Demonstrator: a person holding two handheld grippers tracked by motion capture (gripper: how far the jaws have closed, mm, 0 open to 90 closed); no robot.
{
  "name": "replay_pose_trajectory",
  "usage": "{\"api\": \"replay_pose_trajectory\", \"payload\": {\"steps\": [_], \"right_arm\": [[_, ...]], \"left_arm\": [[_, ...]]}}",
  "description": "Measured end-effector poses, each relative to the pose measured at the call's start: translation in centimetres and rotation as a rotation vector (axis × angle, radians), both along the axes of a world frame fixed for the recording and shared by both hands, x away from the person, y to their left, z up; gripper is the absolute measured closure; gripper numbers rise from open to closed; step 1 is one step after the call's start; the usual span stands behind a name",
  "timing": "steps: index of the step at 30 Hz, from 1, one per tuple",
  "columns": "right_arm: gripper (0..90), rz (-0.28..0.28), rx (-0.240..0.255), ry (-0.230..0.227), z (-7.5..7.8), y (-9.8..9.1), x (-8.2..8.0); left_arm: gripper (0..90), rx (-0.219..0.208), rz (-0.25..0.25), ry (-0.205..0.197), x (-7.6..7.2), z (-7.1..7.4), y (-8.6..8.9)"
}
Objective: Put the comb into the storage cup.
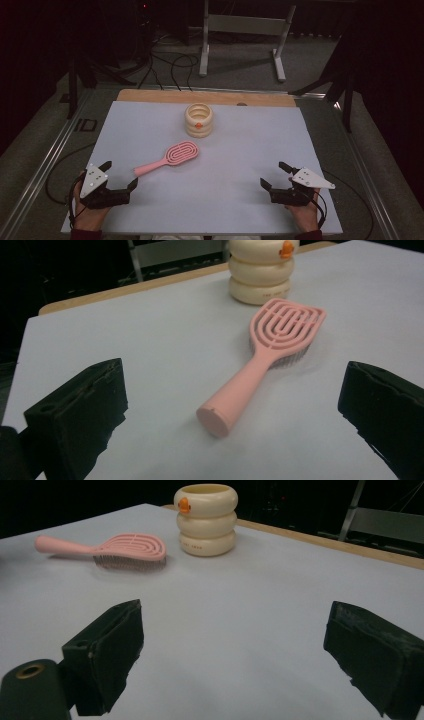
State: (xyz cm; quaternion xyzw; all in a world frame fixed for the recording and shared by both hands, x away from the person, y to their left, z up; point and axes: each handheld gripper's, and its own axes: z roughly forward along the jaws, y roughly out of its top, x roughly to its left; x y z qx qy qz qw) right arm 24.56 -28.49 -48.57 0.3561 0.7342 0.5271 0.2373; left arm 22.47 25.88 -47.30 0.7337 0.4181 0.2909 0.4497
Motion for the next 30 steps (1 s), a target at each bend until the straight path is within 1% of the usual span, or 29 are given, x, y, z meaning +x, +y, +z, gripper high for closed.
{"api": "replay_pose_trajectory", "payload": {"steps": [2, 4, 7, 9, 12, 13, 15, 17, 18, 20, 22, 25, 26, 27, 30], "right_arm": [[9.2, 0.001, -0.003, 0.0, -0.1, 0.0, 0.0], [9.2, -0.008, -0.003, -0.012, -0.1, 0.0, -0.1], [9.2, -0.017, 0.003, -0.008, -0.1, -0.2, -0.1], [9.2, -0.018, 0.004, -0.003, -0.2, -0.3, -0.1], [9.2, -0.02, -0.005, 0.002, -0.3, -0.2, -0.2], [9.2, -0.019, -0.006, 0.002, -0.3, -0.1, -0.2], [9.2, -0.017, -0.009, 0.003, -0.4, -0.1, -0.2], [9.2, -0.015, -0.011, 0.012, -0.5, 0.0, -0.1], [9.2, -0.015, -0.011, 0.012, -0.5, 0.0, -0.1], [9.3, -0.015, -0.015, 0.015, -0.6, 0.0, -0.1], [9.3, -0.019, -0.018, 0.015, -0.6, 0.0, -0.2], [9.3, -0.031, -0.014, 0.009, -0.5, -0.1, -0.2], [9.3, -0.033, -0.011, 0.008, -0.5, -0.1, -0.2], [9.3, -0.033, -0.011, 0.008, -0.5, -0.1, -0.2], [9.3, -0.037, -0.014, 0.01, -0.5, -0.1, -0.3]], "left_arm": [[0.1, 0.01, -0.004, -0.007, 0.0, -0.1, -0.1], [0.1, 0.015, -0.007, -0.001, 0.0, -0.2, -0.2], [0.1, 0.005, -0.006, 0.011, 0.0, -0.2, -0.2], [0.1, -0.003, -0.006, 0.01, 0.0, -0.1, -0.1], [0.1, -0.013, -0.002, 0.014, 0.0, 0.1, 0.1], [0.1, -0.019, -0.001, 0.019, 0.0, 0.1, 0.1], [0.0, -0.019, -0.011, 0.04, 0.2, 0.1, 0.3], [0.0, -0.004, -0.022, 0.059, 0.4, 0.2, 0.3], [0.0, -0.004, -0.022, 0.059, 0.4, 0.2, 0.3], [0.1, 0.021, -0.035, 0.082, 0.5, 0.4, 0.2], [0.0, 0.038, -0.039, 0.094, 0.6, 0.4, 0.1], [0.0, 0.054, -0.047, 0.099, 0.8, 0.5, -0.1], [0.0, 0.063, -0.05, 0.094, 0.9, 0.6, -0.2], [0.0, 0.063, -0.05, 0.094, 0.9, 0.6, -0.2], [0.0, 0.093, -0.078, 0.085, 1.0, 0.9, -0.6]]}}
